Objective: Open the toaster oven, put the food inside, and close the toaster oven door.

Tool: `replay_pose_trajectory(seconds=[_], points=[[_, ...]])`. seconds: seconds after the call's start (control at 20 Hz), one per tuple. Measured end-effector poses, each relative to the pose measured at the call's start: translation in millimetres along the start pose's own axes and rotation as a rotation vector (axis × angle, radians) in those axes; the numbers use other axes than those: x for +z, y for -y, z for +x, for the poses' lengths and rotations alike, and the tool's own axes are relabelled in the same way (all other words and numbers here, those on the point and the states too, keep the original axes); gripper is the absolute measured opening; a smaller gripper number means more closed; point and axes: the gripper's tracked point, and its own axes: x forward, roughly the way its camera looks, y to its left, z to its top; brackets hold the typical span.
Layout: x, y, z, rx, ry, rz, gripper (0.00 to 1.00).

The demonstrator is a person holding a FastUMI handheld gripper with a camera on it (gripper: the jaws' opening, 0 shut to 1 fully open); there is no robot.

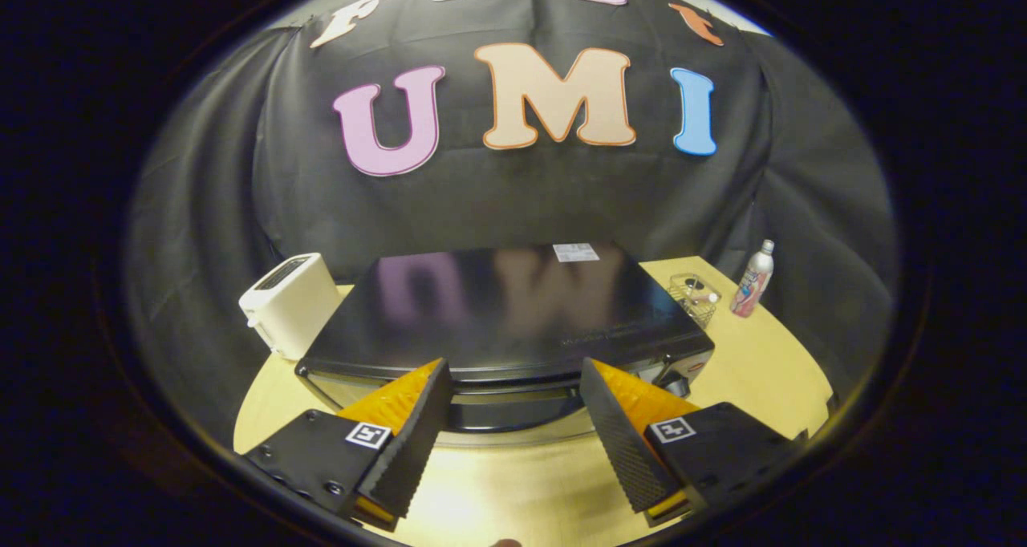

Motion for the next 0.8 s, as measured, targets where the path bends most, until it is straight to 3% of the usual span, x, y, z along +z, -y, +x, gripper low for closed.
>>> replay_pose_trajectory(seconds=[0.4, 0.8], points=[[-11, 4, -23, 0.01, -0.02, -0.007, 1.0], [-56, 12, -63, -0.017, -0.099, -0.047, 1.0]])
